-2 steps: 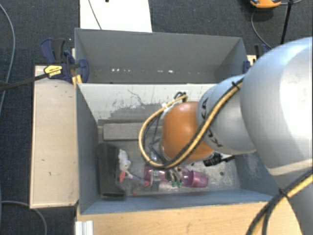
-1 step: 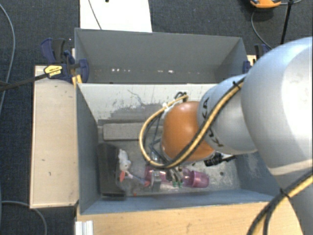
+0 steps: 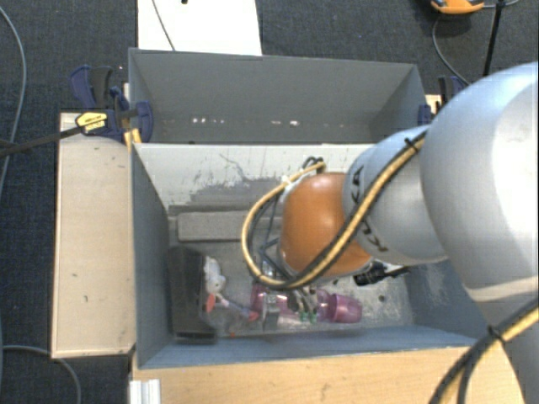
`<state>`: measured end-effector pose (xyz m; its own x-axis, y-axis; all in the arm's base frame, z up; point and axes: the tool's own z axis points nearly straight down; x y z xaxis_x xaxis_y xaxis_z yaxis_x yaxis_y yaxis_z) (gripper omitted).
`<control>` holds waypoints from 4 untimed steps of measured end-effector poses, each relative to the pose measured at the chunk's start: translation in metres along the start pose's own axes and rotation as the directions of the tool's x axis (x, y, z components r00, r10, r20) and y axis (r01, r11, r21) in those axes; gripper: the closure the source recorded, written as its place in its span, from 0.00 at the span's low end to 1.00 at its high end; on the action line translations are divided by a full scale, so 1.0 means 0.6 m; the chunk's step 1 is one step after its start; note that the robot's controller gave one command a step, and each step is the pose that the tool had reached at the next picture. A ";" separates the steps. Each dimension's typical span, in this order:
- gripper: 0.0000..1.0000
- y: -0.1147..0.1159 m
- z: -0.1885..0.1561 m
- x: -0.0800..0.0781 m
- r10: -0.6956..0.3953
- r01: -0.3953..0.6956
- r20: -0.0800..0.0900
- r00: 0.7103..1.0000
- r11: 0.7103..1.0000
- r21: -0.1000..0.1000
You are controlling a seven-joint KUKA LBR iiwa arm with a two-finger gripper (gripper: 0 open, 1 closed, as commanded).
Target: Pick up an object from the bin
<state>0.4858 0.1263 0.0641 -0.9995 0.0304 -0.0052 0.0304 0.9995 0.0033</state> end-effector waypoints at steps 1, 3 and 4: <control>1.00 0.000 -0.037 0.003 0.003 -0.003 -0.007 1.000 1.000 0.002; 1.00 0.001 -0.105 -0.002 0.004 -0.004 0.002 1.000 1.000 -0.001; 1.00 0.001 -0.121 -0.004 0.005 -0.005 0.006 1.000 1.000 -0.002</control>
Offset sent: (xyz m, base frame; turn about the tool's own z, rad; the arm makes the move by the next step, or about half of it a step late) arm 0.0000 0.0001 0.0258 0.0000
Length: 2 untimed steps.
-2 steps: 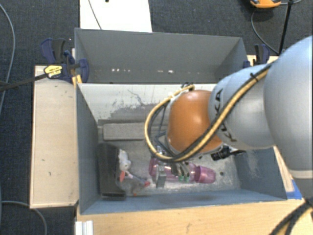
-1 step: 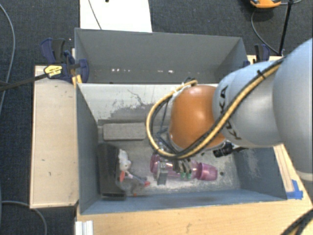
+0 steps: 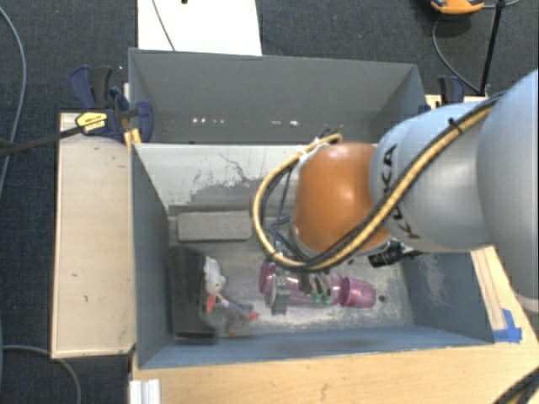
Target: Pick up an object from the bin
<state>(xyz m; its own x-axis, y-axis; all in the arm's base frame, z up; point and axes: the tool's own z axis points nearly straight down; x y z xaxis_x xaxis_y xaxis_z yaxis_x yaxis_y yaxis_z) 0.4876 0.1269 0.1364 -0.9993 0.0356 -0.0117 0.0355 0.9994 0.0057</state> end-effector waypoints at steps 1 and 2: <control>1.00 0.000 -0.005 0.000 0.000 0.000 -0.001 1.000 1.000 0.000; 1.00 0.000 -0.015 0.001 0.002 -0.002 -0.004 1.000 1.000 0.001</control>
Offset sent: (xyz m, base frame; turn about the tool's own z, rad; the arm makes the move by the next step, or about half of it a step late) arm 0.0000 0.0001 0.0321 0.0000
